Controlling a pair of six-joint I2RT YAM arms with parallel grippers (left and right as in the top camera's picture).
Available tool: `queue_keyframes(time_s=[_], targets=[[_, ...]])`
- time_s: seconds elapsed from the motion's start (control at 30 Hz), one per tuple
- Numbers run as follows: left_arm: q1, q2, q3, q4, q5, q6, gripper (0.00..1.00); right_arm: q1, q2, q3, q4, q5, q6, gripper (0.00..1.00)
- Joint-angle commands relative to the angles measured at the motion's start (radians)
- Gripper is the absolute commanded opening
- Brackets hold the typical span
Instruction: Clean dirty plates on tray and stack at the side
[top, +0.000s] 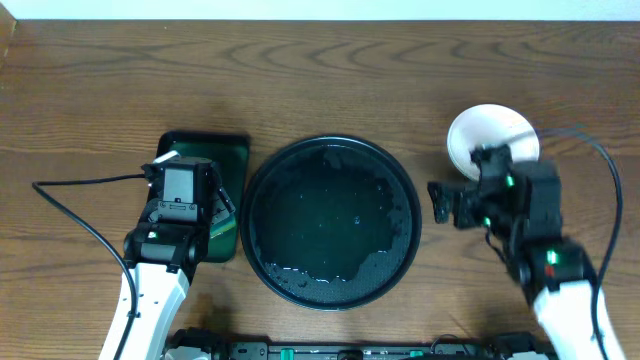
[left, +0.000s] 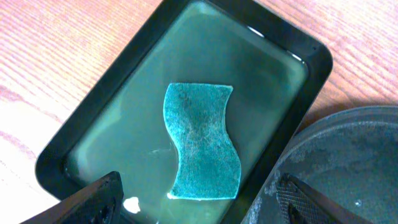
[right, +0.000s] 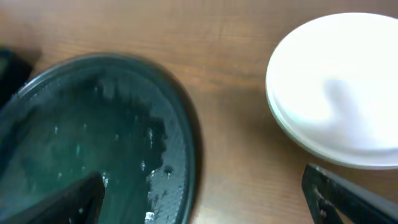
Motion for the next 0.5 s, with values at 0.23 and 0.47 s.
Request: queue_keyframes(time_s=[0.23,0.47], targets=[[0.0,-0.001,0.018,-0.001,-0.013,0.013,0.8,-0.106,-0.515,-0.398,0.208,0.027,-0.01,0.99],[0.0,-0.001,0.018,-0.001,-0.013,0.013,0.8,-0.111,-0.78,-0.547,0.278,0.072,-0.009,0.99]])
